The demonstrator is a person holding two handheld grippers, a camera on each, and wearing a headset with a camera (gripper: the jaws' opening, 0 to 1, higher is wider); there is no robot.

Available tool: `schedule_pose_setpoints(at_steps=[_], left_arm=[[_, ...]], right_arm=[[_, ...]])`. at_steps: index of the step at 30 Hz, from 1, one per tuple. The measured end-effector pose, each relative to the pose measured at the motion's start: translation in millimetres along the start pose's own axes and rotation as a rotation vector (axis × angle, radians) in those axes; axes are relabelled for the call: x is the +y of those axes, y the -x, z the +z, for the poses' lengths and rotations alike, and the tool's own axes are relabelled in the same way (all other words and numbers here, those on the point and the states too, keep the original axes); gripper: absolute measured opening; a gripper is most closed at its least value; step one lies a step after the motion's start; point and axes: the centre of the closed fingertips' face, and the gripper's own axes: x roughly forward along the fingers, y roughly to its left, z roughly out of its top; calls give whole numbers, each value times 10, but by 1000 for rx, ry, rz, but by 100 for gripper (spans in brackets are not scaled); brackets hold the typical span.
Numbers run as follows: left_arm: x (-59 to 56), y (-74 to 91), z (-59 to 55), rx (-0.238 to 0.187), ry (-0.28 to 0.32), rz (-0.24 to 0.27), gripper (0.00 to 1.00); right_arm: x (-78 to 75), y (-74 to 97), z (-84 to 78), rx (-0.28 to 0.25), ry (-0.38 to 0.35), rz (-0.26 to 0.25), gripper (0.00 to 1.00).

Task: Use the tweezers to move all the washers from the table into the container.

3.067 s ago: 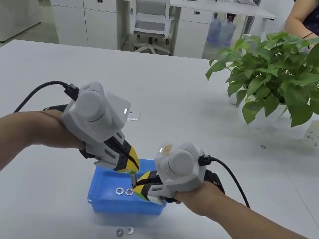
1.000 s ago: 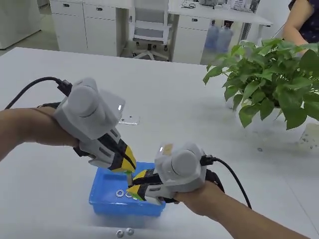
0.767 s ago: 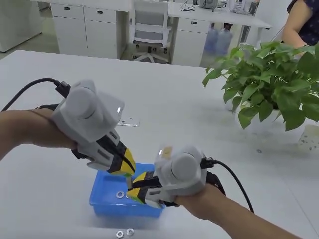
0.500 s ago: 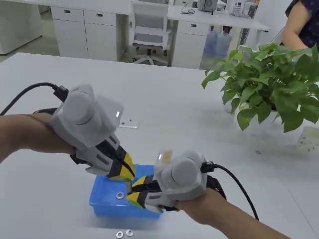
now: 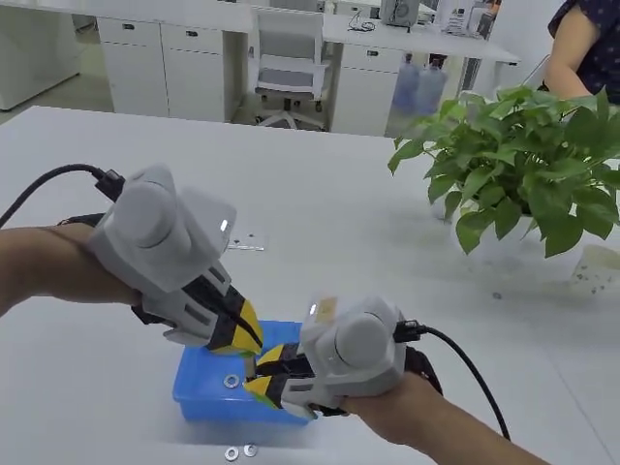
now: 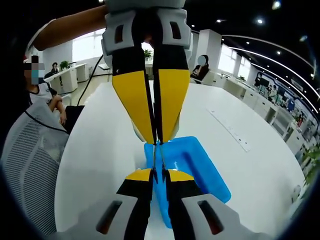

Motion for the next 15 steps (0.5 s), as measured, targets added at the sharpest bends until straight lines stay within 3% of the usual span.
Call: schedule_pose_setpoints(at_steps=[15], left_arm=[[-166,50,78,-8,-15,3,5]], right_arm=[[145,55,53,-13,16,-4,11]])
